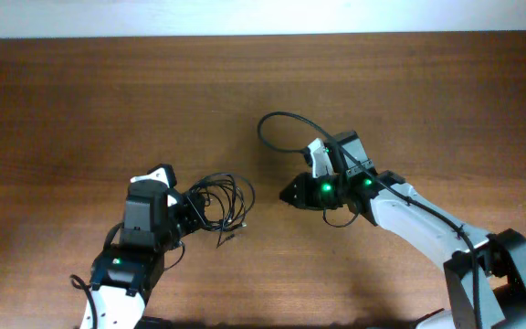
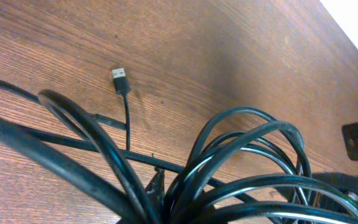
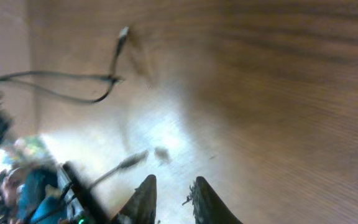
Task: Untangle cables
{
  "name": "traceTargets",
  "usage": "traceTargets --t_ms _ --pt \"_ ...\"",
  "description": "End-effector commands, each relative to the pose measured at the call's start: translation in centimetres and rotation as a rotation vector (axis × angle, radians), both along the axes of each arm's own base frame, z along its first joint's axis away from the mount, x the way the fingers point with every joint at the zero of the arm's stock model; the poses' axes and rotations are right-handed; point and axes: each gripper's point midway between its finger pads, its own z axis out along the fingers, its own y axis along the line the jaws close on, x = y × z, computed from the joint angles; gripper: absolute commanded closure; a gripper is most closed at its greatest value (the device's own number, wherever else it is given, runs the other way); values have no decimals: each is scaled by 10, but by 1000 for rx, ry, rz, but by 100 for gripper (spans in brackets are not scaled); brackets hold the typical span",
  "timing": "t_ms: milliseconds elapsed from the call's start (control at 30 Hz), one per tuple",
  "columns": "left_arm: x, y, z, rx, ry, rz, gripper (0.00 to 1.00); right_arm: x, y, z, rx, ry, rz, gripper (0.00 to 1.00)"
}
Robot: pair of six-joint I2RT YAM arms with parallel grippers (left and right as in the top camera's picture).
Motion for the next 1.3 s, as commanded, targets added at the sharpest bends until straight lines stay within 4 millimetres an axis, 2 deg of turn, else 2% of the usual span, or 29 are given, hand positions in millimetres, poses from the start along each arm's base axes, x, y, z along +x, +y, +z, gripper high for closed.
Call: traceTargets --t_ms 0,67,100,133,167,233,333,400,467,533,567,600,700,800,833,900,933,967,1000,1100,1167,1233,1267 --pt "1 6 -15 37 44 16 97 -19 17 46 158 -50 130 68" --pt "2 11 -23 62 69 33 98 -31 26 64 189 -81 173 35" --pt "4 10 -26 64 76 34 100 -39 34 69 171 -116 193 9" --pt "8 9 -27 61 68 32 100 -40 40 61 96 -146 166 9" --pt "11 9 -25 58 57 32 100 -35 40 48 2 -137 70 13" --pt "10 5 -24 40 58 15 100 -30 42 41 -74 -144 -37 29" --pt "8 -3 -23 6 62 -15 100 -32 59 48 -62 -215 -27 29" --pt "7 -8 -22 -16 65 -36 100 -29 59 49 -70 -229 -54 30" --pt "3 -18 -20 -64 71 -79 100 -26 58 44 -84 -220 -70 40" --pt "2 -30 -14 -127 67 -121 100 -25 48 28 -147 -178 -121 49" --pt "1 -38 -9 -186 69 -130 100 -23 34 12 -225 -139 -184 52" --pt "1 -46 -3 -253 72 -141 100 -24 33 5 -246 -127 -185 52" --pt "-5 -77 26 -429 33 -289 100 -20 28 0 -272 -135 -205 55" --pt "-12 -86 31 -580 147 -227 99 -11 14 -3 -301 -131 -248 59" --pt "-12 -86 31 -638 207 -156 94 -10 5 -7 -323 -107 -263 64" --pt "-9 -82 29 -688 265 -53 92 -16 2 -11 -326 -67 -246 70" --pt "-6 -79 27 -706 288 11 92 -26 7 -11 -305 -28 -206 77" --pt "0 -71 22 -723 310 121 86 -36 14 -11 -278 -7 -137 90" --pt "7 -61 16 -722 313 230 79 -44 18 -10 -257 7 -84 96" --pt "16 -45 9 -723 307 390 72 -51 14 -13 -275 33 -70 96" --pt "16 -44 9 -724 309 395 81 -55 10 -17 -296 55 -68 96" --pt "12 -40 1 -701 330 426 97 -58 8 -18 -306 66 -65 96" --pt "10 -36 -4 -679 343 454 99 -59 7 -19 -309 70 -65 96"
